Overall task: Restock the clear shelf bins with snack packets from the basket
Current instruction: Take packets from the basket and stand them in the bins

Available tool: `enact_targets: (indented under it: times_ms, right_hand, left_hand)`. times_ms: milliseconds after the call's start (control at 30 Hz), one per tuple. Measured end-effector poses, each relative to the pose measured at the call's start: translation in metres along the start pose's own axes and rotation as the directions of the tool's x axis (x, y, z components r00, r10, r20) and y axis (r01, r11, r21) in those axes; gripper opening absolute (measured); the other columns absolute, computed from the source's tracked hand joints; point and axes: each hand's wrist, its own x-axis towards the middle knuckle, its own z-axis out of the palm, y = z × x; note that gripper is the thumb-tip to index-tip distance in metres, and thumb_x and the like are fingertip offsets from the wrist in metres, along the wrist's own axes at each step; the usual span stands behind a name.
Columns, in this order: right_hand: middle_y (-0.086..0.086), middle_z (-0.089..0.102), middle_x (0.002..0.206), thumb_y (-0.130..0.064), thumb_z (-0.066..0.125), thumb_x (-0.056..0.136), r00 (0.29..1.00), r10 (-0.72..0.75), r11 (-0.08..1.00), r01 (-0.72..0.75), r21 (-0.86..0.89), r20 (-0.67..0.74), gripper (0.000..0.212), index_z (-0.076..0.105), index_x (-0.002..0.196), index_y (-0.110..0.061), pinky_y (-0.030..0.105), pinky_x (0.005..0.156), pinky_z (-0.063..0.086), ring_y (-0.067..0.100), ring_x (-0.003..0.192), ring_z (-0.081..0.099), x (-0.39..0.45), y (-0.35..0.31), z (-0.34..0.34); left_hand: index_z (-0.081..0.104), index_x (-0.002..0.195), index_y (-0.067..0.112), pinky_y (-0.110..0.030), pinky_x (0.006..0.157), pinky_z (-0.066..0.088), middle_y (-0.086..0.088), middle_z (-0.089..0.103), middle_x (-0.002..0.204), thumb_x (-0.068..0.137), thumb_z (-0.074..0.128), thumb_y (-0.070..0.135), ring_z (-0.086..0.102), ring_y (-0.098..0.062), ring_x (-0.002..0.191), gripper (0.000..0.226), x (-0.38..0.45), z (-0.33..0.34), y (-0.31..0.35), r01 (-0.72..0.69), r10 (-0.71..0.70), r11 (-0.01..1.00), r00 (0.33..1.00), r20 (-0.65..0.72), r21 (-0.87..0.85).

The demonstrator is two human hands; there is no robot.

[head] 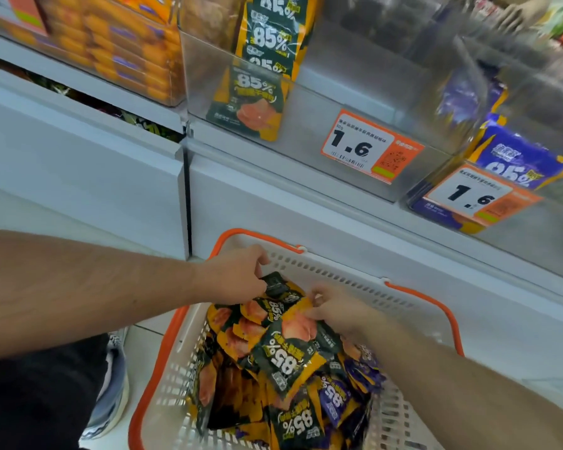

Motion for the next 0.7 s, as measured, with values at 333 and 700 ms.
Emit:
enact_targets:
  times_ms: [333, 700]
  right_hand:
    - [0.013, 0.068, 0.1, 0.021, 0.054, 0.081, 0.995, -0.099, 0.724, 0.073, 0.686, -0.001, 0.036, 0.057, 0.105, -0.006, 0.041, 0.072, 0.06, 0.027, 0.087, 0.069, -0.029, -0.047, -0.018]
    - [0.012, 0.074, 0.102, 0.003, 0.062, 0.091, 0.875, -0.448, 0.853, 0.479, 0.206, -0.182, 0.022, 0.071, 0.098, -0.016, 0.053, 0.091, 0.053, 0.034, 0.098, 0.069, -0.052, -0.124, -0.054]
  left_hand:
    - [0.055, 0.105, 0.024, -0.035, 0.062, 0.059, -0.008, 0.067, 0.099, 0.084, 0.07, 0.007, 0.066, -0.021, 0.071, 0.031, -0.004, -0.012, 0.007, 0.047, -0.083, 0.834, 0.996, -0.04, -0.549]
    - [0.063, 0.099, 0.017, -0.021, 0.066, 0.053, -0.004, 0.074, 0.087, 0.085, 0.07, 0.0, 0.067, -0.011, 0.075, 0.023, -0.015, -0.072, 0.022, -0.293, 0.186, 0.796, 0.951, -0.246, -0.53]
